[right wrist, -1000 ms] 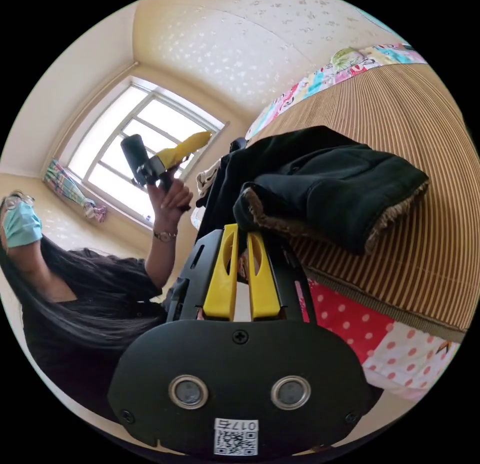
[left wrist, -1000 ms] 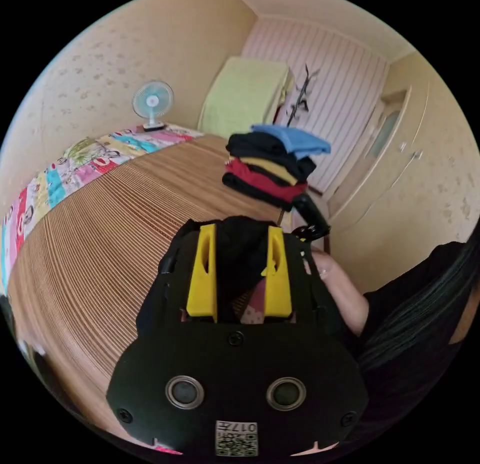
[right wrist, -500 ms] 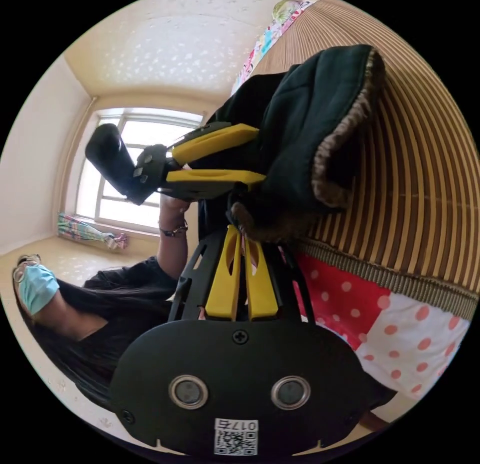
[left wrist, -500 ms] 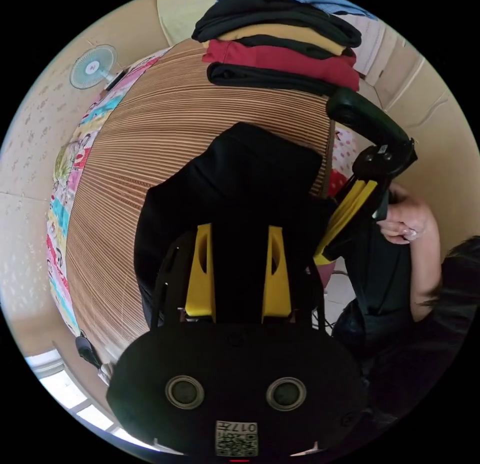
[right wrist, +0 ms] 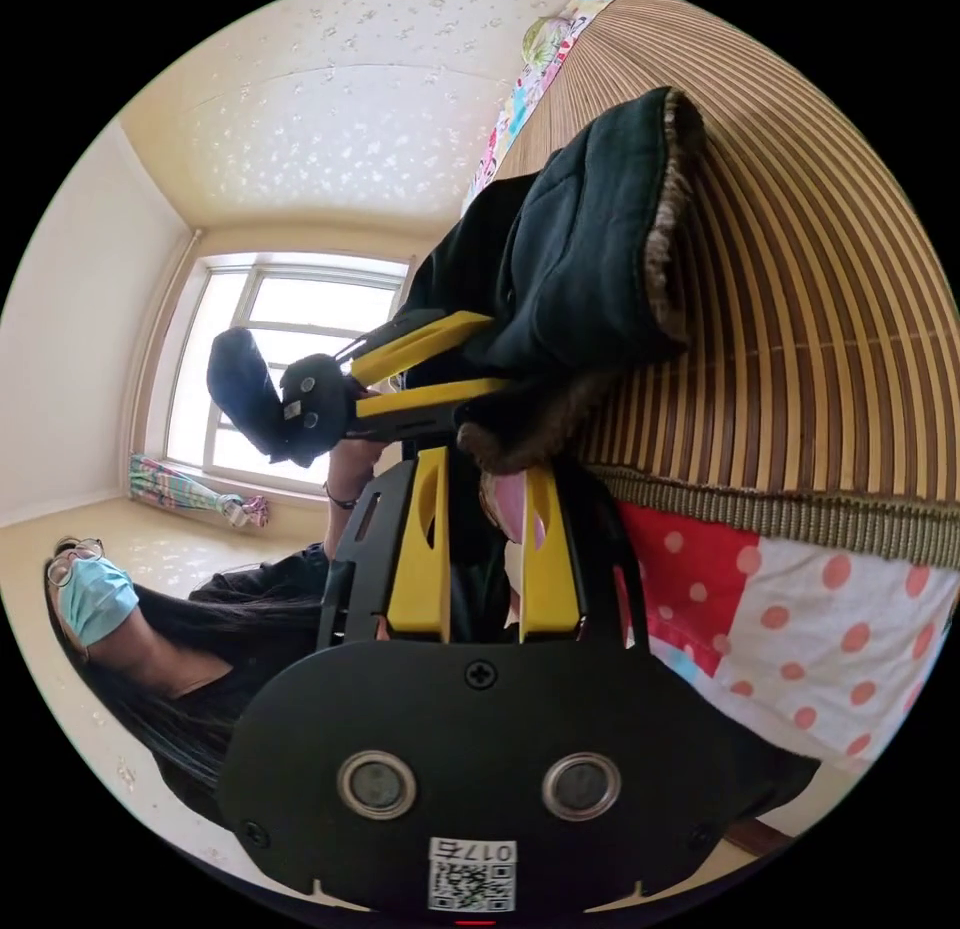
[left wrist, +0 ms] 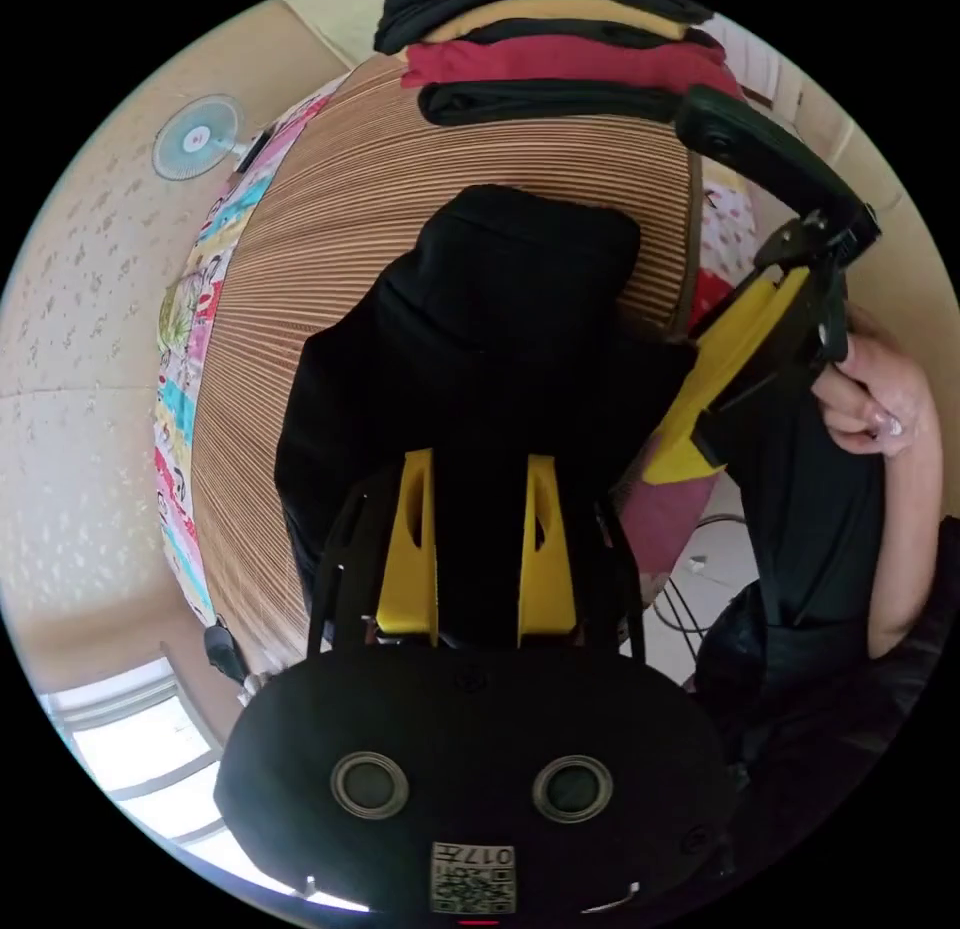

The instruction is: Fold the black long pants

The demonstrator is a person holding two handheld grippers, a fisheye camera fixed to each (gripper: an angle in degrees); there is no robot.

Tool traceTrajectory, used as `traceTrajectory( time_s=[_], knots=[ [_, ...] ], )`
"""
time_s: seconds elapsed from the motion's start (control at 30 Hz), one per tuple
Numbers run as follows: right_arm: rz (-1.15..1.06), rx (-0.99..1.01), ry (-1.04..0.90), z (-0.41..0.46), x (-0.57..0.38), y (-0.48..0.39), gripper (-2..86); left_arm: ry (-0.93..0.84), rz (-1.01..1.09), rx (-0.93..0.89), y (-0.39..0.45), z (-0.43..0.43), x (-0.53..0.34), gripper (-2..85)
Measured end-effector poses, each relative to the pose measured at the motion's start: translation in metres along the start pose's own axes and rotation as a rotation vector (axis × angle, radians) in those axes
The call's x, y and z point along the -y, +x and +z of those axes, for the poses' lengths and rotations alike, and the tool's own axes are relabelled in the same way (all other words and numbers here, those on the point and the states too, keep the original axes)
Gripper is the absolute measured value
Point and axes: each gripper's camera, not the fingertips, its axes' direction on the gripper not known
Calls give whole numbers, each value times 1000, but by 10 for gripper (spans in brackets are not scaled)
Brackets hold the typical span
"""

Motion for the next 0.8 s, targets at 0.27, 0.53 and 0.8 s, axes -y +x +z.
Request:
traceTrajectory(
  time_s=[0.27, 0.53, 0.8],
  knots=[
    [30, 5, 58, 35, -22, 12, 126, 355, -293, -274, -73, -46, -81, 62],
    [13, -194, 331, 101, -55, -18, 160, 948, -570, -580, -106, -142, -261, 52],
    [-354, -8, 751, 129, -167, -128, 69, 1392, -537, -476, -102, -323, -480, 48]
  ],
)
